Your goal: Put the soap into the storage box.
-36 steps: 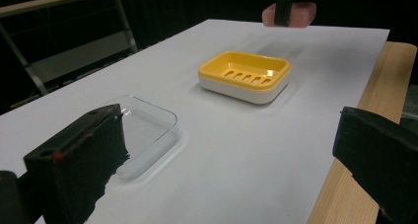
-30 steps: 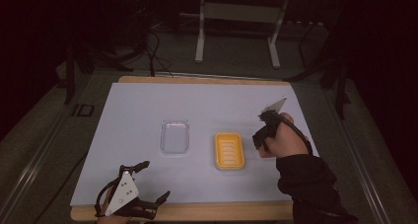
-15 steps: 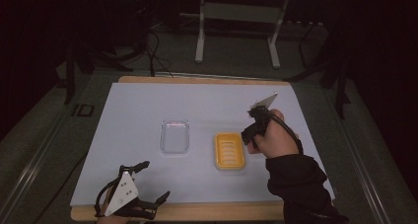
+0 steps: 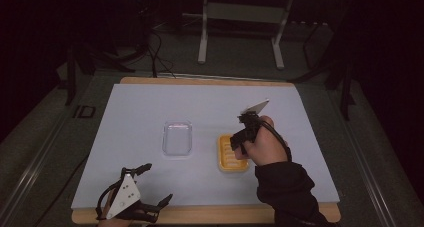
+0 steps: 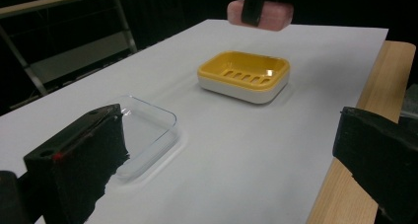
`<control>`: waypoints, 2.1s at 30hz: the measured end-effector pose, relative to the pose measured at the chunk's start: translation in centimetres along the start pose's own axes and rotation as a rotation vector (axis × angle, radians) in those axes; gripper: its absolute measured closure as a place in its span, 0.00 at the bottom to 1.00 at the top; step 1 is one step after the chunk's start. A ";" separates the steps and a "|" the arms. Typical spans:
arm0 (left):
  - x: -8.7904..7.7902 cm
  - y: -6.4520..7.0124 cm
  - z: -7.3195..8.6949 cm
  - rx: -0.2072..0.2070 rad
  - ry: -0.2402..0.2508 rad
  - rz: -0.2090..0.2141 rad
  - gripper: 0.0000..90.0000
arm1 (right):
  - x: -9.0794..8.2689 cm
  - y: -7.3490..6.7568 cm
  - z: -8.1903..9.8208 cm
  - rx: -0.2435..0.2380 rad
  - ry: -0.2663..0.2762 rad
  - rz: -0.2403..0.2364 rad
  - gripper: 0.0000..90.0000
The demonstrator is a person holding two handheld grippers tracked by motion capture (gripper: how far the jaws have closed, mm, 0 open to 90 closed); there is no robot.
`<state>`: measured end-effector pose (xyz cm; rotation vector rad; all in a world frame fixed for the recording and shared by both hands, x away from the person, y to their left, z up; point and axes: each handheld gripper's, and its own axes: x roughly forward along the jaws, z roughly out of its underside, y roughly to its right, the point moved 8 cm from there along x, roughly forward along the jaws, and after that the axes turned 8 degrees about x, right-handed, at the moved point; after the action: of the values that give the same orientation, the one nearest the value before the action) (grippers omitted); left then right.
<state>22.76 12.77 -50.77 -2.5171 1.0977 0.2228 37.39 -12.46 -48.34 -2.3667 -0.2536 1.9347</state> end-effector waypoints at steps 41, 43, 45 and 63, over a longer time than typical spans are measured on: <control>-0.1 0.2 -0.1 0.011 -0.001 0.009 0.00 | 7.9 -0.7 -0.2 0.062 -0.061 0.044 0.37; -0.1 0.2 -0.1 0.010 -0.002 0.009 0.00 | 7.4 -0.9 -0.3 0.047 -0.054 0.037 0.36; -0.1 0.2 0.0 0.012 -0.004 0.009 0.00 | 6.9 -0.9 -0.3 0.030 -0.052 0.030 0.36; 0.0 0.2 0.0 0.012 -0.007 0.007 0.00 | 3.3 0.1 -0.1 -0.183 0.003 -0.046 0.31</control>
<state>22.60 12.62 -50.82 -2.5004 1.1027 0.2258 38.16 -12.00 -51.54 -2.4484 -0.5011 1.9647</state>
